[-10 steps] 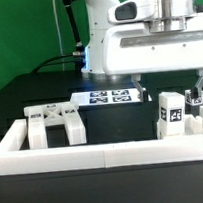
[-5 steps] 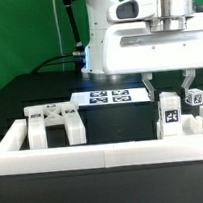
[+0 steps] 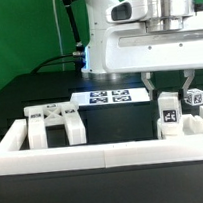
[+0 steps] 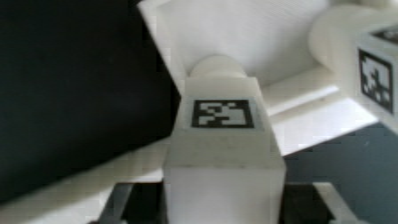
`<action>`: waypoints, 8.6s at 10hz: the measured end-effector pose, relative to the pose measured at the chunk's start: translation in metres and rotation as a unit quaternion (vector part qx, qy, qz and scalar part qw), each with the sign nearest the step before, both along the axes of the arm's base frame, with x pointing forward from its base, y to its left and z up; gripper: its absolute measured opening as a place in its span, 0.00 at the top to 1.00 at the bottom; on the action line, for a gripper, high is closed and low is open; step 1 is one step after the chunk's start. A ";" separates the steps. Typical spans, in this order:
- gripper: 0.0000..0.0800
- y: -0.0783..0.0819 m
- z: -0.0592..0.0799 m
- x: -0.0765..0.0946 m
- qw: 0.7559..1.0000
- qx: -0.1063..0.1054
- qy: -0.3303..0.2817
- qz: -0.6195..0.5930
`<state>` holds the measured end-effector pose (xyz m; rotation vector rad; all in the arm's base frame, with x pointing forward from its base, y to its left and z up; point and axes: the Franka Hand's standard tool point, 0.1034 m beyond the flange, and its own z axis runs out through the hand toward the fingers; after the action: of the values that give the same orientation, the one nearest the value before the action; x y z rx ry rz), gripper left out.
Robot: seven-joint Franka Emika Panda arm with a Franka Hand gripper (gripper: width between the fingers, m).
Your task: Assemble chair
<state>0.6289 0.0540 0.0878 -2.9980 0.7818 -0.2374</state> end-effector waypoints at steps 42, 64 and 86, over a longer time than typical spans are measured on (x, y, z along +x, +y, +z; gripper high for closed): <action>0.64 0.006 -0.007 0.000 0.966 0.030 -0.012 -0.256; 0.19 0.001 -0.008 0.002 0.992 -0.043 -0.029 0.111; 0.64 -0.004 -0.003 0.001 0.876 0.060 -0.014 -0.478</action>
Offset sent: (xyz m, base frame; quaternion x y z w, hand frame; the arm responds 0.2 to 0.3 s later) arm -0.0116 0.0073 -0.0159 -0.0384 -0.0123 0.2990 0.9534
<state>0.6298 0.0497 0.0848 -2.2157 2.1001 -0.2260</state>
